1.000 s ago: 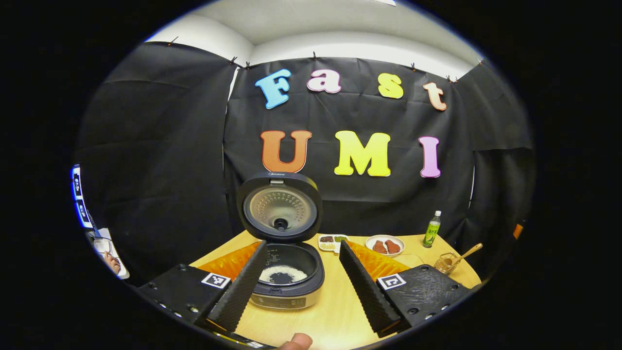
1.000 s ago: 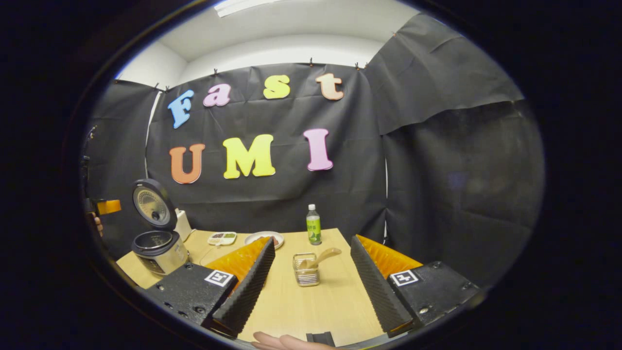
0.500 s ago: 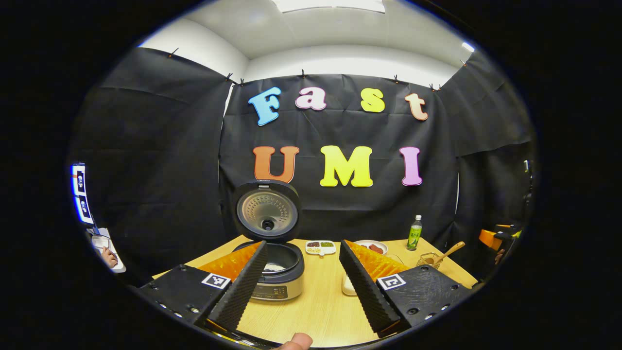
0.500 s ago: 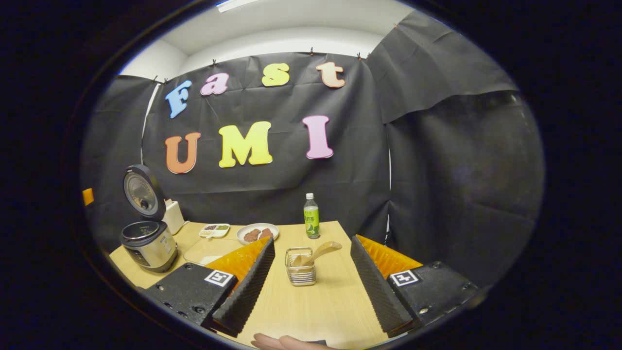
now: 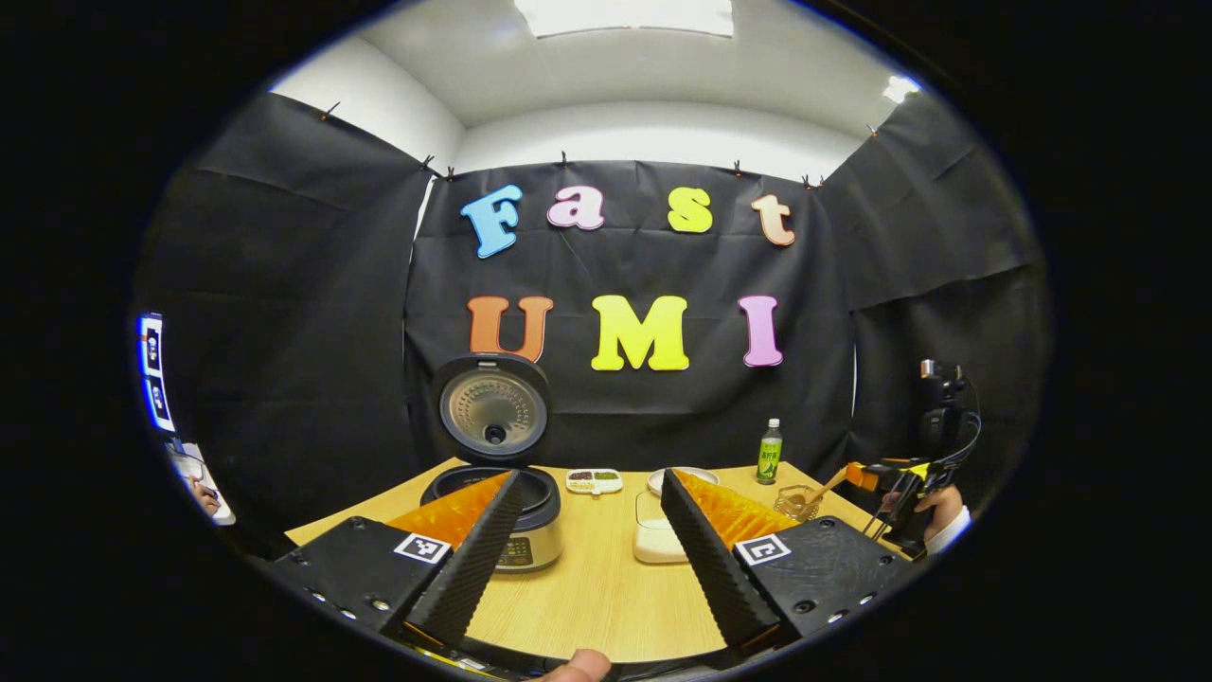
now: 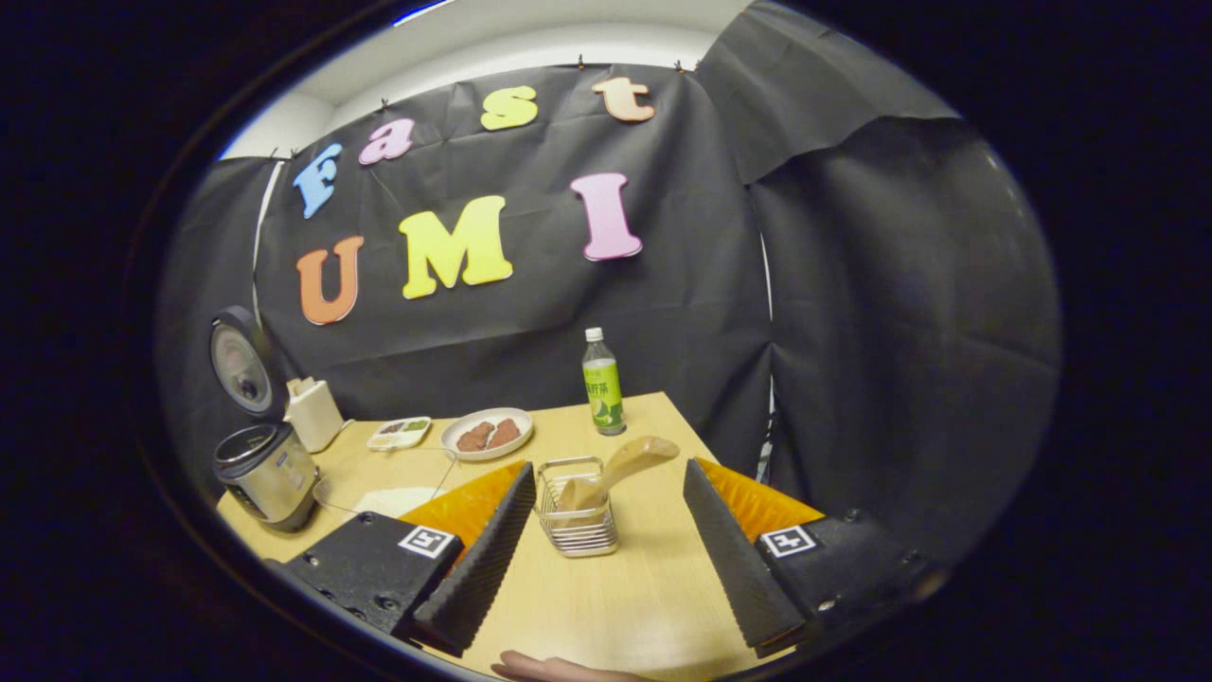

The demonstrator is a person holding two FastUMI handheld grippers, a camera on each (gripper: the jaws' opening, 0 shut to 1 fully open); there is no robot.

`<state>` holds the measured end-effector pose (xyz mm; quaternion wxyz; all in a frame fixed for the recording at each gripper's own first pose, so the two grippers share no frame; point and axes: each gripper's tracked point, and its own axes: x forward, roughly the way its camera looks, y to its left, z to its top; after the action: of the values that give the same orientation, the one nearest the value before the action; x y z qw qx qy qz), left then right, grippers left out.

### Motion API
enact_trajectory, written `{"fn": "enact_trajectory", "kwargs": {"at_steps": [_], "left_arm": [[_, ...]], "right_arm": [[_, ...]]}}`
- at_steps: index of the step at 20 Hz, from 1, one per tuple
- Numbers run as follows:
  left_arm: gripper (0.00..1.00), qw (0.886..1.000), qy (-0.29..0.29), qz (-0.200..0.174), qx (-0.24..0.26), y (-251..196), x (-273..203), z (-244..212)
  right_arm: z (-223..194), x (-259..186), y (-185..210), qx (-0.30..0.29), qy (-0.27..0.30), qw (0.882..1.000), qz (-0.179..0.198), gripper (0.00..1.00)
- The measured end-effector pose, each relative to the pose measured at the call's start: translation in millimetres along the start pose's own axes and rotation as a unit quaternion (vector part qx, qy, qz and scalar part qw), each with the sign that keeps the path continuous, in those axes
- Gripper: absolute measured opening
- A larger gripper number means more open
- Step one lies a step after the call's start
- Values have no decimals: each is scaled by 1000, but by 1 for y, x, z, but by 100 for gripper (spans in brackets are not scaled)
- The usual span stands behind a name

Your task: Close the left gripper, press the button to open the rice cooker; take a wooden spoon from the chopstick holder with the right hand, scoop a spoonful of rice and pour it into the rice cooker, then put the wooden spoon back into the chopstick holder.

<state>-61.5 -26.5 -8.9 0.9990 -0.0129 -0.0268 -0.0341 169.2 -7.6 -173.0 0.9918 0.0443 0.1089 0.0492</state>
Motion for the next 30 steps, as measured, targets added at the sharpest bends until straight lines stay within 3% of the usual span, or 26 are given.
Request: {"fn": "enact_trajectory", "kwargs": {"at_steps": [3,4,5,9,12,13,14,18,25,30], "left_arm": [[94,1000,-8,-3,8,3,-10,9],[94,1000,-13,-6,7,4,-12,11],[94,1000,-16,-10,4,4,-15,13],[94,1000,-20,-12,-20,9,-16,15],[94,999,-19,-16,-21,8,-15,13],[94,999,-18,-20,-21,6,-15,12],[94,999,-16,-24,-19,4,-14,10],[94,1000,-10,-27,-12,2,-12,5],[94,1000,-4,-26,-15,6,-10,0],[94,1000,-2,-23,-16,14,-11,-4]], "right_arm": [[-16,27,-5,22,14,1000,5,100],[-22,36,-6,26,21,999,4,92],[-23,45,-6,32,20,999,7,97],[-33,82,-6,26,22,999,9,95],[-30,93,-2,27,4,999,24,78],[-29,96,-2,24,-3,999,25,78],[-29,98,-3,23,-5,999,27,62],[-27,104,2,20,-9,999,37,35],[-18,96,25,23,-1,998,52,20],[5,88,39,-19,-26,999,44,15]]}}
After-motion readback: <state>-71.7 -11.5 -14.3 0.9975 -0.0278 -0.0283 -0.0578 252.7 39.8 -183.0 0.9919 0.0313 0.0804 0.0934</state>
